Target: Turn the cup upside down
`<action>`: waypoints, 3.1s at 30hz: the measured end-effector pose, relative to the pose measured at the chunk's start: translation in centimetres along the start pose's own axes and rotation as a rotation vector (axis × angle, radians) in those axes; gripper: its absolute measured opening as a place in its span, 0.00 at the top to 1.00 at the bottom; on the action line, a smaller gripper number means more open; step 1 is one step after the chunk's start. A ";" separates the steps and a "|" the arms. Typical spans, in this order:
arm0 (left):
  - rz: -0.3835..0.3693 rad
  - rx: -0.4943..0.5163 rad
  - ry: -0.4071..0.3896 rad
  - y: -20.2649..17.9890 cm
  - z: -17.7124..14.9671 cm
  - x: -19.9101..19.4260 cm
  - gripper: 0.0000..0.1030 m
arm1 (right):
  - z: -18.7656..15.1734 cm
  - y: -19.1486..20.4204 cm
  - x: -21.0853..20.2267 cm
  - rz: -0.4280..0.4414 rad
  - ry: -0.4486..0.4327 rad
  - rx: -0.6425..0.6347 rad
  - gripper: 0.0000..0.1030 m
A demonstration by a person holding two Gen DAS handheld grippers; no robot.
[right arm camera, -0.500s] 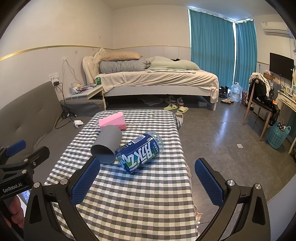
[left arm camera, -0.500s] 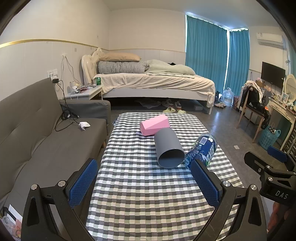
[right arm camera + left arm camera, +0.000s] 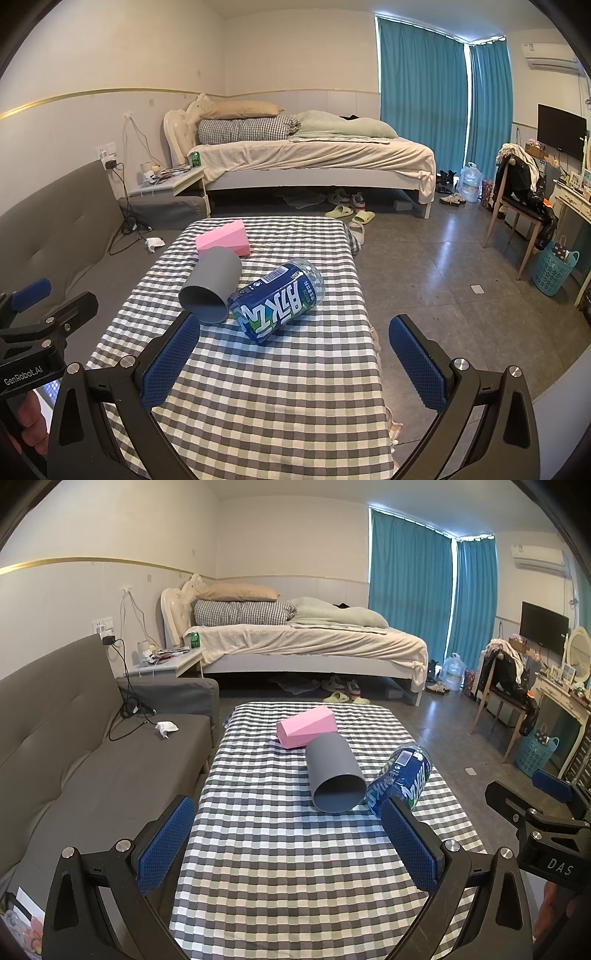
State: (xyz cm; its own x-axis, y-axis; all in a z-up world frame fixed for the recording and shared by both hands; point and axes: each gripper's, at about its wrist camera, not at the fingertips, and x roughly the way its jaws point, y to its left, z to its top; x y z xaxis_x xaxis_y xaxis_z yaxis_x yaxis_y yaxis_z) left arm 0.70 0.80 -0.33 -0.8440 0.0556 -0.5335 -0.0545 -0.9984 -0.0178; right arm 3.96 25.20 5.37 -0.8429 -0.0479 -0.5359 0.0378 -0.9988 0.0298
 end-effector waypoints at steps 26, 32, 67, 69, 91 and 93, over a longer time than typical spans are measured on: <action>-0.028 0.004 0.025 1.0 2.3 2.4 0.00 | 3.1 1.4 2.5 0.051 0.041 -0.073 0.00; -0.054 0.040 0.013 2.1 6.5 5.9 0.00 | 7.7 1.9 5.7 0.069 0.042 -0.077 0.00; -0.586 0.396 0.397 -0.8 10.2 34.3 0.28 | 14.3 -0.2 25.2 -0.058 0.197 -0.014 0.00; -0.595 0.402 0.402 -0.6 10.2 34.0 0.29 | 14.5 -0.5 24.8 -0.062 0.179 0.001 0.00; -0.438 0.354 0.395 0.6 13.8 33.2 0.40 | 15.6 -1.9 21.0 -0.079 0.122 0.045 0.00; -0.415 0.327 0.356 0.9 15.2 30.1 0.40 | 16.0 -1.9 19.4 -0.072 0.106 0.048 0.00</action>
State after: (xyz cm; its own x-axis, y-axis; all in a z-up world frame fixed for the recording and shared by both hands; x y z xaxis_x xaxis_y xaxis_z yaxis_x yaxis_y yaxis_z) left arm -32.88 1.74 -3.53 -0.4915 0.3730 -0.7869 -0.5465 -0.8357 -0.0548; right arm -21.07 26.27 8.46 -0.7810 0.0216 -0.6242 -0.0489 -0.9984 0.0267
